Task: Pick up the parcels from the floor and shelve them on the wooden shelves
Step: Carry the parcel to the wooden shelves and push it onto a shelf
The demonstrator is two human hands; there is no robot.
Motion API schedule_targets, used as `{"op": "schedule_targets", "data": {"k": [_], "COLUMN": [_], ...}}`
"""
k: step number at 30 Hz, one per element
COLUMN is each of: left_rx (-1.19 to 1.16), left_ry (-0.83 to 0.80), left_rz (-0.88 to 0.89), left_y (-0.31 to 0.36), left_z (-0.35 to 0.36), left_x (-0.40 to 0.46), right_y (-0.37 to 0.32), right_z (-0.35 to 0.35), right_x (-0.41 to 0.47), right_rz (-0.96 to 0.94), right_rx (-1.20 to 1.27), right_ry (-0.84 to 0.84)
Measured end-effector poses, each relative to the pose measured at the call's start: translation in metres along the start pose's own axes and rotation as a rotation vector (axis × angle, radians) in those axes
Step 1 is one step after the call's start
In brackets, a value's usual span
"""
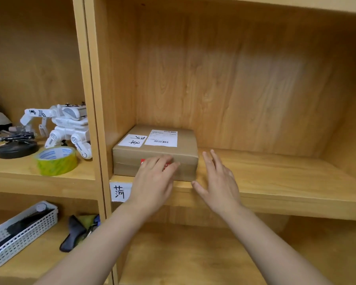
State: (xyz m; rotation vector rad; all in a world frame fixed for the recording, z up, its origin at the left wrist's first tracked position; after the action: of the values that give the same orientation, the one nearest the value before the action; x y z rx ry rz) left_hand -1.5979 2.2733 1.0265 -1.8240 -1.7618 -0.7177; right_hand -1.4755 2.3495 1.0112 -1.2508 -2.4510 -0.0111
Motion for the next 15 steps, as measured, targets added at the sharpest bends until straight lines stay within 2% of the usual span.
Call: {"op": "schedule_targets", "data": {"k": [5, 15], "left_rx": [-0.124, -0.455], "left_ry": [-0.034, -0.299], "left_rz": [0.146, 0.356], "left_y": [0.034, 0.136], "left_z": [0.015, 0.052], "left_x": [-0.002, -0.049], "right_y": [0.018, 0.055], "right_z": [-0.003, -0.004], "right_x": [-0.043, -0.178], "right_rz": [0.141, 0.483], "right_rx": [-0.056, -0.233], "right_ry": [-0.008, -0.026]}}
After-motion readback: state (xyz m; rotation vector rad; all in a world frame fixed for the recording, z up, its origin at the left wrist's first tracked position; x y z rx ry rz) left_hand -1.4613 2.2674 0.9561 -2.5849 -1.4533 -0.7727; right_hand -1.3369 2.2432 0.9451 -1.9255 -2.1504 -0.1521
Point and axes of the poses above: each hand's wrist, its own x-axis towards the middle knuckle, its own z-axis out of the palm, y = z × x, the point moved 10 cm from there along x, towards the middle knuckle, and after that the axes turned 7 degrees about -y, right-handed, at the moved point
